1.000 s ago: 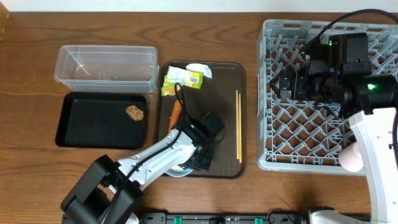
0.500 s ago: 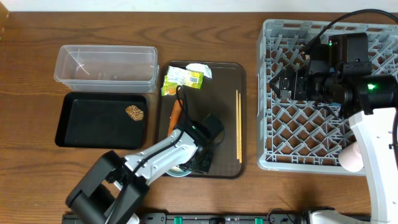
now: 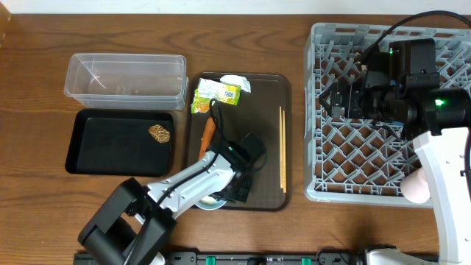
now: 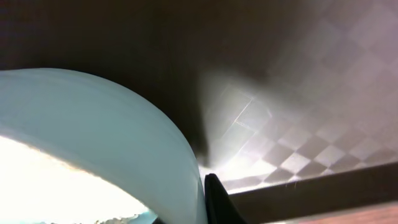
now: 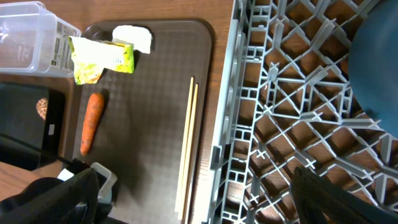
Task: Sort waste into correct bins and load items into the dishwasher rack
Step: 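Lift the light-blue bowl of rice with the left gripper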
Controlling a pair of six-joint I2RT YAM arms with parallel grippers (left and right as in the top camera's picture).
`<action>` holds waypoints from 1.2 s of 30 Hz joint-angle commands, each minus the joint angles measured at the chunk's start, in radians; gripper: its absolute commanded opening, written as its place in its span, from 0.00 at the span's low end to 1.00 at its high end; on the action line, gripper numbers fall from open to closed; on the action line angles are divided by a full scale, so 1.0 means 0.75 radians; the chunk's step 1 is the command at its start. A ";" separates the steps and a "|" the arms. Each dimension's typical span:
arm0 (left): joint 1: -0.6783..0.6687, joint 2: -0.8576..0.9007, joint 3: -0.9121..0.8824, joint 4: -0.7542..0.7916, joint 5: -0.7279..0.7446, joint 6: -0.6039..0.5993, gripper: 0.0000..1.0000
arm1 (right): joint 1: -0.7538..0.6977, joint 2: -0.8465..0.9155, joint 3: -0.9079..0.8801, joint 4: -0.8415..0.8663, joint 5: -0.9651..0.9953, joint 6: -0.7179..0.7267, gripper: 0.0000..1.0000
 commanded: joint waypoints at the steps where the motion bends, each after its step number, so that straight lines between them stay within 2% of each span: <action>1: -0.002 -0.013 0.037 -0.045 0.023 0.019 0.06 | 0.019 -0.013 -0.002 0.002 -0.009 0.014 0.91; 10: -0.002 -0.173 0.076 -0.041 0.018 0.022 0.06 | 0.019 -0.013 -0.002 0.003 -0.009 0.014 0.91; 19: 0.001 -0.255 0.081 -0.041 -0.075 0.005 0.06 | 0.019 -0.013 -0.002 0.003 -0.009 0.014 0.91; 24: 0.001 -0.230 0.068 -0.018 -0.072 -0.004 0.06 | 0.019 -0.013 -0.002 0.004 -0.009 0.015 0.91; 32: 0.001 -0.061 0.044 0.145 -0.130 -0.005 0.06 | 0.019 -0.013 -0.002 0.004 -0.010 0.014 0.91; 36: 0.001 -0.005 0.045 0.217 -0.089 -0.062 0.06 | 0.019 -0.013 -0.002 0.004 -0.010 0.015 0.91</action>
